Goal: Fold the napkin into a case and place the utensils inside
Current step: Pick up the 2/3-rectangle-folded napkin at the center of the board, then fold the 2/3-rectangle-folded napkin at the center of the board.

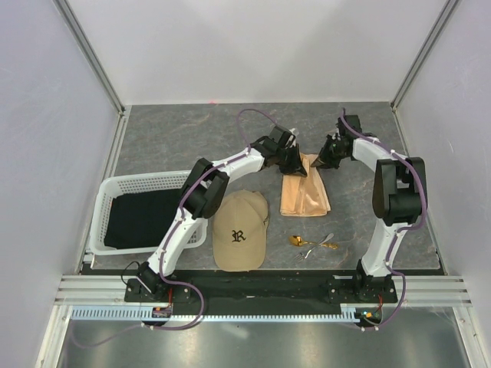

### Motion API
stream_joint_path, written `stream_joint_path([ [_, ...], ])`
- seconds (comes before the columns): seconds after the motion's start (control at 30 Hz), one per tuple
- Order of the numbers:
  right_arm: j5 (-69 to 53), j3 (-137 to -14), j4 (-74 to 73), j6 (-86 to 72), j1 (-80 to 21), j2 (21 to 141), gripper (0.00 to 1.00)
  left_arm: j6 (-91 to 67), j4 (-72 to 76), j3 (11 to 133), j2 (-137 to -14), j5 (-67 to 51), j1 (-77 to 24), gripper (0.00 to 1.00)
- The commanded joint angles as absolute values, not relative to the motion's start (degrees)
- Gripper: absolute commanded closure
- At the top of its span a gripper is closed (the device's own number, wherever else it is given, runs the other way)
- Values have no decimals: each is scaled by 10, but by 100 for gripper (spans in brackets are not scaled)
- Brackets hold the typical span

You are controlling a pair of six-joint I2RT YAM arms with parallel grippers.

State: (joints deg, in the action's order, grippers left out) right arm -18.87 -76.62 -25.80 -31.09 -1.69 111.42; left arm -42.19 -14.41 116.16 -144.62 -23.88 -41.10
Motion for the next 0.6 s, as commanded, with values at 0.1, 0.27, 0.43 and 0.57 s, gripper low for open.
stream_joint_path([
  [0.1,-149,-792,-253,-445,-69,1094,100,-438,-124,1179,-1460,-272,-411,98],
  [0.27,-113,-776,-245,-504,-78,1081,100,-435,-138,1179,-1450,-286,-408,98],
  [0.43,-98,-780,-246,-491,-79,1077,100,-437,-155,1176,-1408,-317,-393,98],
  [0.57,-102,-787,-247,-476,-77,1078,100,-423,-178,1152,-1364,-327,-376,94],
])
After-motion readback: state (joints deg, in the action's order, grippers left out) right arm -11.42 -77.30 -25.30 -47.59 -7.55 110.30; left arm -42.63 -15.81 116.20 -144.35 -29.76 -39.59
